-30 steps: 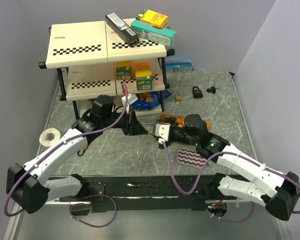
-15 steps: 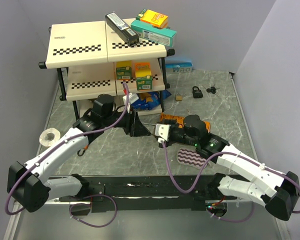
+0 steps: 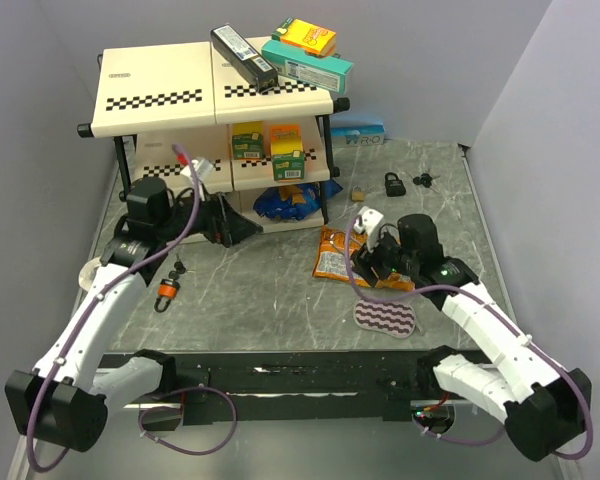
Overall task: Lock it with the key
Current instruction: Place the lock at the center of the board.
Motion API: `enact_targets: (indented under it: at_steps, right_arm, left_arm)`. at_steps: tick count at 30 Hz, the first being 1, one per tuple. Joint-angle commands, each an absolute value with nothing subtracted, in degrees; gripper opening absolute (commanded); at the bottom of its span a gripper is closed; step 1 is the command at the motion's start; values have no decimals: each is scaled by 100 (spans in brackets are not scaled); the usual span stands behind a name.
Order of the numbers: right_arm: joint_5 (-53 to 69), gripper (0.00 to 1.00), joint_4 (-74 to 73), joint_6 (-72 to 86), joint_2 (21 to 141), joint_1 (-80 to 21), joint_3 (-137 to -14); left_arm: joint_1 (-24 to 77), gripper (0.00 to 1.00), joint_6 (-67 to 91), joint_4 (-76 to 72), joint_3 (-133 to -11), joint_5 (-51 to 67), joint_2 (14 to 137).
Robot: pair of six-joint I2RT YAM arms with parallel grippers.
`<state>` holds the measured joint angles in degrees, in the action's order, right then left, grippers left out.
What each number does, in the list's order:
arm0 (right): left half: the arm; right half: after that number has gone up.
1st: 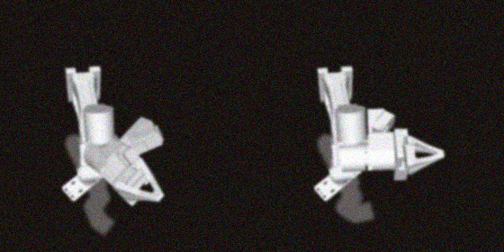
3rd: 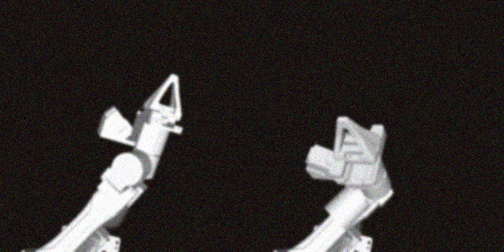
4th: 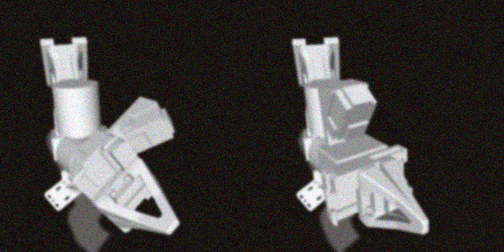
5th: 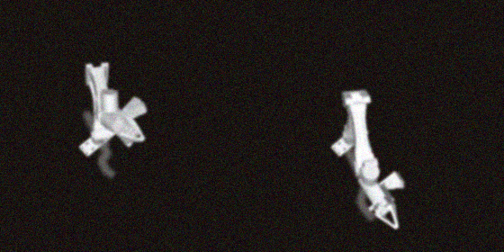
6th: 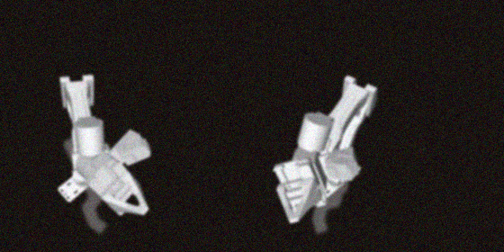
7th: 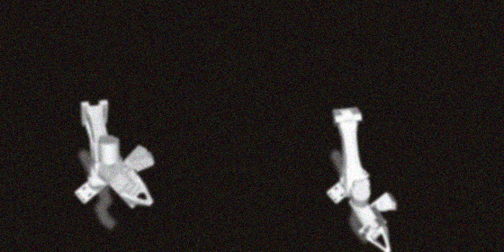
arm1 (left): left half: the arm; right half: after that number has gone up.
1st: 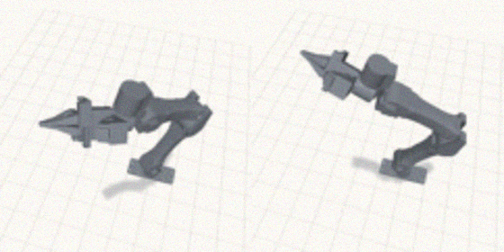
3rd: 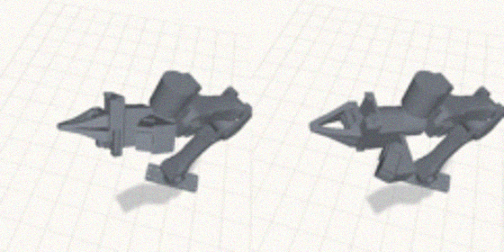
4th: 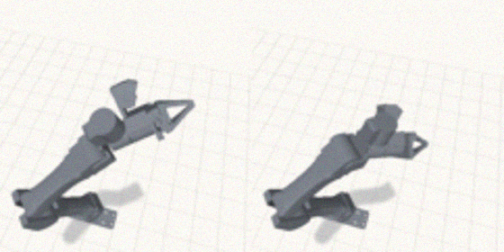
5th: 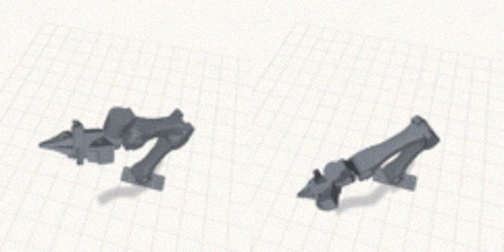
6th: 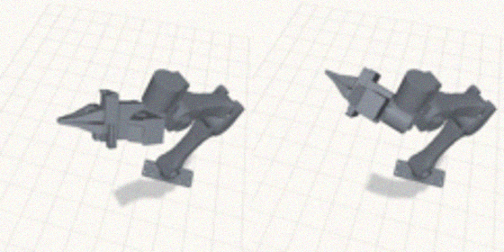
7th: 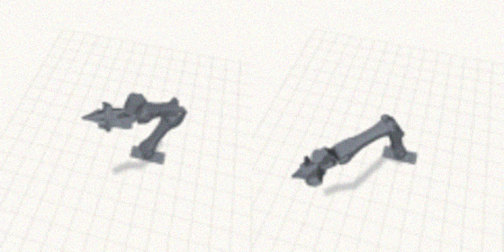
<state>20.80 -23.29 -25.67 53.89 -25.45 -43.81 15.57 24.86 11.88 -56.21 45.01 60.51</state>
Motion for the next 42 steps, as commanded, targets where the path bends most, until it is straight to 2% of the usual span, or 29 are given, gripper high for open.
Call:
enact_targets:
  at_steps: [1, 9, 18, 42]
  right_arm:
    - [1838, 0, -2417, -1208, 5834, -1927, -4762]
    - [1433, 0, -2821, 174, 8276, -1160, -6607]
    - [1213, 0, -2356, 430, 9736, -1134, -7505]
    - [721, 0, -2180, 1125, 11241, -1195, -8332]
  left_arm:
    - [1153, 99, 2654, 1309, -5406, 4280, 5871]
    - [923, 99, 3049, 1152, -5274, 4034, 5985]
    - [774, 98, 3190, 958, -5089, 3964, 6003]
    - [589, 97, 3225, 1037, -5098, 3964, 6152]
